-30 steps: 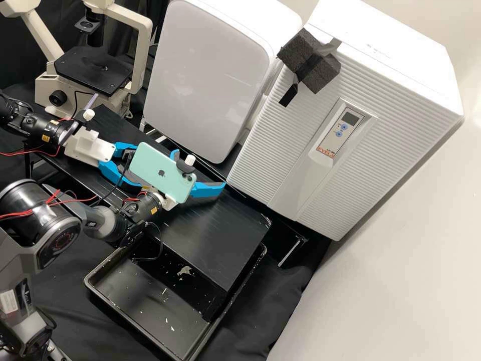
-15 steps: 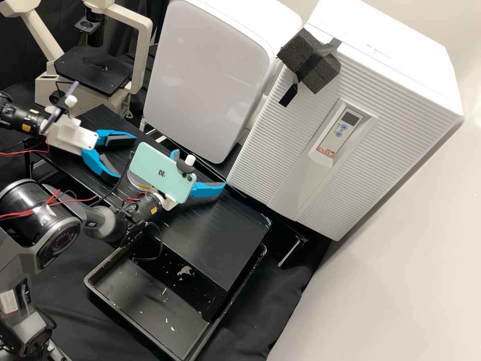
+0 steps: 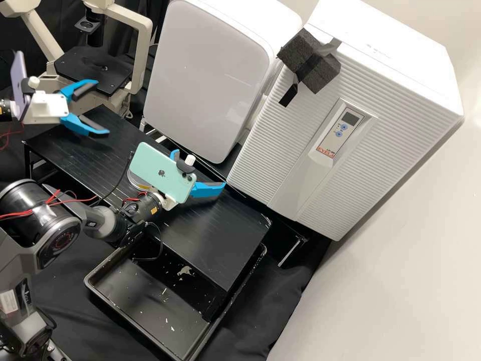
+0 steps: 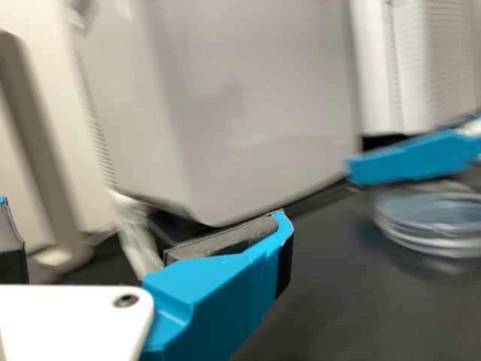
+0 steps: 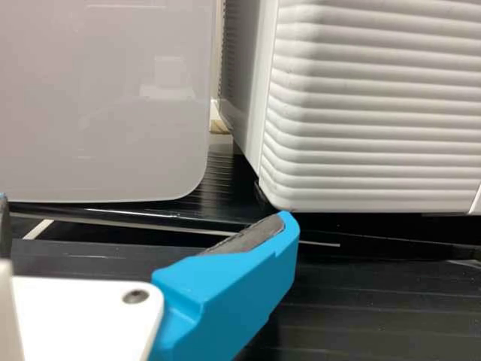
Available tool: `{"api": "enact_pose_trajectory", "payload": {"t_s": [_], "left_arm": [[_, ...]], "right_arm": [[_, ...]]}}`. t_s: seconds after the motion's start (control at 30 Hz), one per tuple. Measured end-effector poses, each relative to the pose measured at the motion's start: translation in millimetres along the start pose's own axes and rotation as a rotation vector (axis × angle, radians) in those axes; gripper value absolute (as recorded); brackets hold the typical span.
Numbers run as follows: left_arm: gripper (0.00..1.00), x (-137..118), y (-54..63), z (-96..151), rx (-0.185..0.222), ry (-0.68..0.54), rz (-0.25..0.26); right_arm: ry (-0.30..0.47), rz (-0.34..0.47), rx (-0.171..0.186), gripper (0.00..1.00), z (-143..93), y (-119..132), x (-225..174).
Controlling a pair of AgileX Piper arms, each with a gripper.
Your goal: Place the petri dish on the bench
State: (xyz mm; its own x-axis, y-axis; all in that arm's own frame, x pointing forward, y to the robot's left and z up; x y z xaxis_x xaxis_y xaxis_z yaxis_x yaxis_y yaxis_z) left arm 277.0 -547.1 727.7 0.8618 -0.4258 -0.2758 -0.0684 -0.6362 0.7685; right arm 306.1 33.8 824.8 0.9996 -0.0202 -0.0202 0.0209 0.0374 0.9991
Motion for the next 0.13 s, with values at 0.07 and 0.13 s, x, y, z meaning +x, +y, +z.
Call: {"api": "enact_pose_trajectory", "payload": {"t_s": [0.07, 0.13], "left_arm": [[1.0, -3.7, 0.8, -3.3, 0.006, 0.039, 0.033], [1.0, -5.7, 1.6, -7.3, 0.01, 0.089, 0.053]], "right_arm": [[0.0, 0.0, 0.0, 1.0, 0.0, 0.0, 0.0], [0.0, 0.0, 0.0, 1.0, 0.0, 0.0, 0.0]]}}
